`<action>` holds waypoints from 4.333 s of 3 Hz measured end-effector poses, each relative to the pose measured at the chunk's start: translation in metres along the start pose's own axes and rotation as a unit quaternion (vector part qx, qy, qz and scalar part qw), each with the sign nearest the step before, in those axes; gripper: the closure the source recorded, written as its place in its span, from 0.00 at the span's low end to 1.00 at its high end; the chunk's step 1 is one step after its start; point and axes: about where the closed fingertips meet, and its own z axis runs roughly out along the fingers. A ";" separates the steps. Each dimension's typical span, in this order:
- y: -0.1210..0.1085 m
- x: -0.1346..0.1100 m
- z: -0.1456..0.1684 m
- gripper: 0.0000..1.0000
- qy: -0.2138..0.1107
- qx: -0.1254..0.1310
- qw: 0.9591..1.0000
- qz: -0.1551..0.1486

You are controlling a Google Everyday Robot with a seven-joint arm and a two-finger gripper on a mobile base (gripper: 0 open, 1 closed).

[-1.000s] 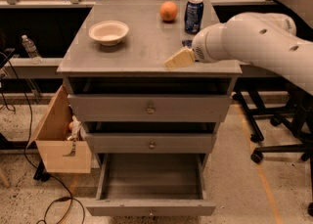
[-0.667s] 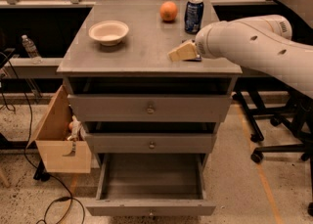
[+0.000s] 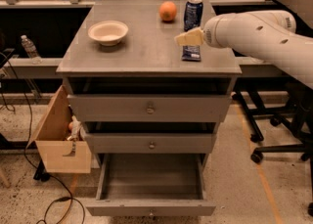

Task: Place rxbar blueberry into bottom drawer

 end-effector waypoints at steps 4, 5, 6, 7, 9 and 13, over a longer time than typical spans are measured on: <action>0.034 0.018 0.026 0.00 0.027 -0.002 0.999 0.017; 0.045 0.029 0.035 0.00 0.043 -0.011 0.998 0.032; 0.052 0.045 0.049 0.00 0.065 -0.022 0.996 0.055; 0.052 0.052 0.058 0.14 0.072 -0.032 0.994 0.076; 0.050 0.053 0.064 0.61 0.074 -0.047 0.992 0.092; 0.018 0.001 -0.003 1.00 -0.010 -0.171 0.977 0.124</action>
Offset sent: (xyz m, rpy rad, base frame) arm 0.0022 0.0294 -0.0261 -0.0483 0.0099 -0.0739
